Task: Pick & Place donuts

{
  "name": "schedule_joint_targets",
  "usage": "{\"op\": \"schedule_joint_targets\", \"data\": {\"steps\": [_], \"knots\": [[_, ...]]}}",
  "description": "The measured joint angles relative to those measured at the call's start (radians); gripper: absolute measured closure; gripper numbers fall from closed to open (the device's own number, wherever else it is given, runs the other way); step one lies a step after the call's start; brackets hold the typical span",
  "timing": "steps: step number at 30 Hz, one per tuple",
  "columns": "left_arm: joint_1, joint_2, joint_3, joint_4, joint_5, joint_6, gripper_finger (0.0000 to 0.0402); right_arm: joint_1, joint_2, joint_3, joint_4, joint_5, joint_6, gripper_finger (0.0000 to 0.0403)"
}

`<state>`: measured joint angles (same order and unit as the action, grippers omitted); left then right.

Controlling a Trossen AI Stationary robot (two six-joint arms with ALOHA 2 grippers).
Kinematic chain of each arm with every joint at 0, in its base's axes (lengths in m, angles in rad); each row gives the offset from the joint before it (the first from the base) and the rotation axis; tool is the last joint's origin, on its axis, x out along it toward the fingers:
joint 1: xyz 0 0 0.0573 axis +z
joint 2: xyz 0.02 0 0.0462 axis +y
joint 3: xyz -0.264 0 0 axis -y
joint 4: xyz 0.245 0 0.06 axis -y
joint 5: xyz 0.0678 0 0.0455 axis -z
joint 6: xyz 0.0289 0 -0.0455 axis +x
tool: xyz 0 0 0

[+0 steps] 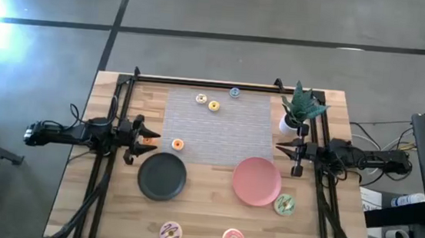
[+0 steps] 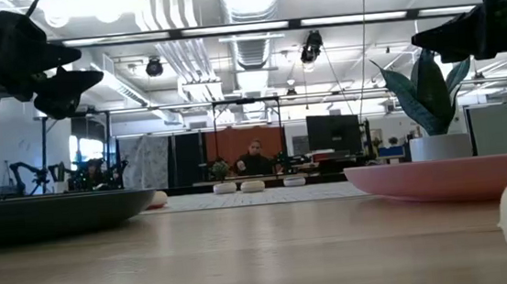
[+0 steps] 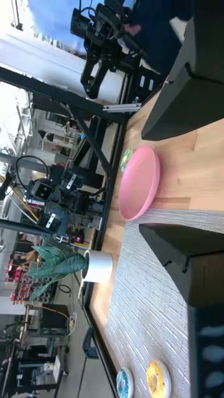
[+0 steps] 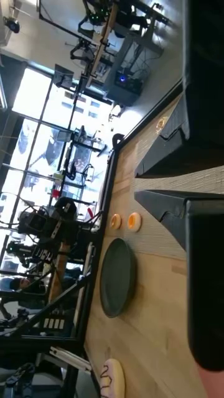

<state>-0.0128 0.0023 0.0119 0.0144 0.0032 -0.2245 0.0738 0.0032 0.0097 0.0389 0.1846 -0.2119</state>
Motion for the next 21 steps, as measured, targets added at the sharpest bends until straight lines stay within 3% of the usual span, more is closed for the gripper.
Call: {"op": "schedule_joint_targets", "data": {"steps": [3, 7, 10, 13, 18, 21], "knots": [[0.0, 0.0, 0.0, 0.0, 0.0, 0.0, 0.0197, 0.0, 0.0, 0.0, 0.0, 0.0, -0.007, 0.0369], [0.0, 0.0, 0.0, 0.0, 0.0, 0.0, 0.0197, 0.0, 0.0, 0.0, 0.001, -0.042, -0.261, 0.0369], [0.0, 0.0, 0.0, 0.0, 0.0, 0.0, 0.0197, 0.001, 0.0, 0.0, 0.0, -0.115, -0.164, 0.0369], [0.0, 0.0, 0.0, 0.0, 0.0, 0.0, 0.0197, 0.001, 0.0, 0.0, 0.001, -0.158, 0.181, 0.0369], [0.0, 0.0, 0.0, 0.0, 0.0, 0.0, 0.0197, 0.0, 0.001, 0.0, -0.029, -0.159, 1.039, 0.0369], [0.0, 0.0, 0.0, 0.0, 0.0, 0.0, 0.0197, 0.0, 0.02, 0.001, -0.027, -0.157, 1.289, 0.0369]]}}
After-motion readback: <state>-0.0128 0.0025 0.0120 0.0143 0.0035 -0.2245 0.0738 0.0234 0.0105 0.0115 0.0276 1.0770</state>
